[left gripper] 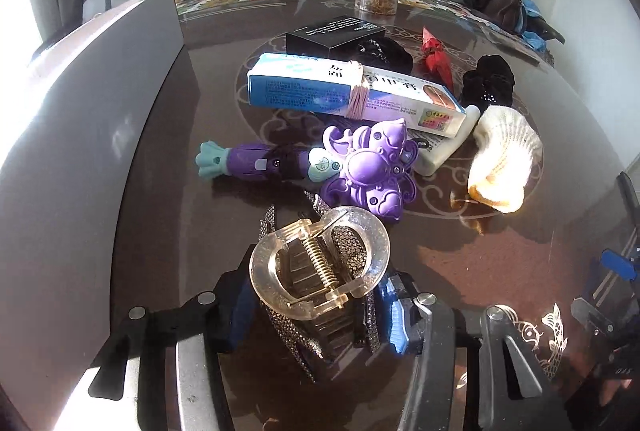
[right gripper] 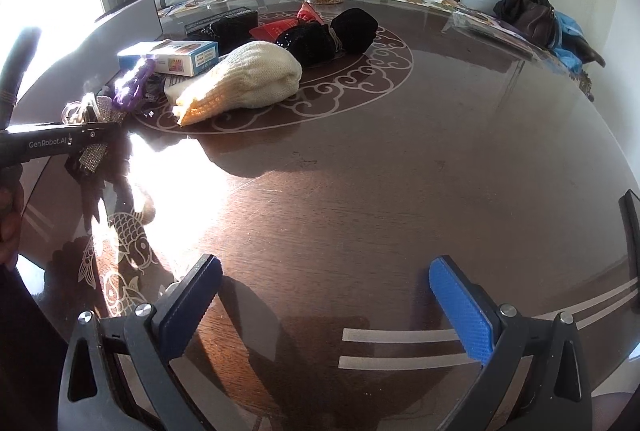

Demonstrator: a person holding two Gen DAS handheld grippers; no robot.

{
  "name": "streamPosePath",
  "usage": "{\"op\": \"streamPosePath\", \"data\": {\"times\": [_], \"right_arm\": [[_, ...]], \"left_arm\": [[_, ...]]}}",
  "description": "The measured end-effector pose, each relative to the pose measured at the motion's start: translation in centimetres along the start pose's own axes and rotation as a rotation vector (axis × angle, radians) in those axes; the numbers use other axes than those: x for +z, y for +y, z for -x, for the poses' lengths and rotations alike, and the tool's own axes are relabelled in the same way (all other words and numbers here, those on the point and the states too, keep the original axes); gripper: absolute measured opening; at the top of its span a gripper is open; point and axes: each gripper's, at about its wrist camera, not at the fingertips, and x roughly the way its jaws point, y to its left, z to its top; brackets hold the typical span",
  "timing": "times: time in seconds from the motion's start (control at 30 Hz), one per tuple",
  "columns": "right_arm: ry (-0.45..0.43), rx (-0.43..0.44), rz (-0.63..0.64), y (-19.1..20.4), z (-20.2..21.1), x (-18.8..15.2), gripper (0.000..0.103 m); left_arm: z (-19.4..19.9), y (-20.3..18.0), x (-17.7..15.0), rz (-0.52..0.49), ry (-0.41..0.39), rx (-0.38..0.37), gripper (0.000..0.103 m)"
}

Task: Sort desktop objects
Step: 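Grasp the clear claw clip with the left tool while the right tool grasps the cream glove, then carry the claw clip and glove over the white bin with both tools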

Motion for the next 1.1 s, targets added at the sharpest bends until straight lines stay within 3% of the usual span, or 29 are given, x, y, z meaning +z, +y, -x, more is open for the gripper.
{"op": "streamPosePath", "data": {"times": [0.1, 0.23, 0.4, 0.43, 0.47, 0.5, 0.6, 0.9, 1.1], "right_arm": [[-0.057, 0.085, -0.056, -0.2, 1.1, 1.3, 0.103], [-0.081, 0.157, -0.116, 1.3, 0.2, 6.6, 0.102], [-0.059, 0.125, -0.148, 5.2, -3.1, 12.8, 0.098], [-0.036, 0.109, -0.154, 5.7, -4.0, 13.4, 0.095], [-0.008, 0.091, -0.152, 6.0, -4.8, 13.7, 0.082], [0.018, 0.069, -0.137, 6.3, -5.5, 13.7, 0.065], [-0.011, 0.047, -0.046, 6.6, -4.7, 12.7, 0.049], [-0.036, 0.104, 0.125, 5.5, 1.9, 6.5, 0.049], [-0.102, 0.171, 0.187, 9.0, 5.8, 7.9, 0.049]], "left_arm": [[1.5, 0.5, -2.3, 0.023, -0.019, -0.033, 0.053], [2.3, 0.6, -3.7, 0.05, -0.02, -0.06, 0.053], [2.8, 1.1, -4.7, 0.033, -0.039, -0.092, 0.053], [2.9, 1.2, -4.9, 0.028, -0.042, -0.095, 0.053], [2.9, 1.2, -5.1, 0.027, -0.045, -0.099, 0.053], [3.0, 1.3, -5.2, 0.029, -0.047, -0.104, 0.053], [3.3, 1.9, -5.3, 0.069, -0.049, -0.141, 0.053], [6.1, 1.3, -4.7, 0.083, -0.111, -0.25, 0.052], [12.1, 3.7, -3.6, 0.135, -0.228, -0.294, 0.052]]}}
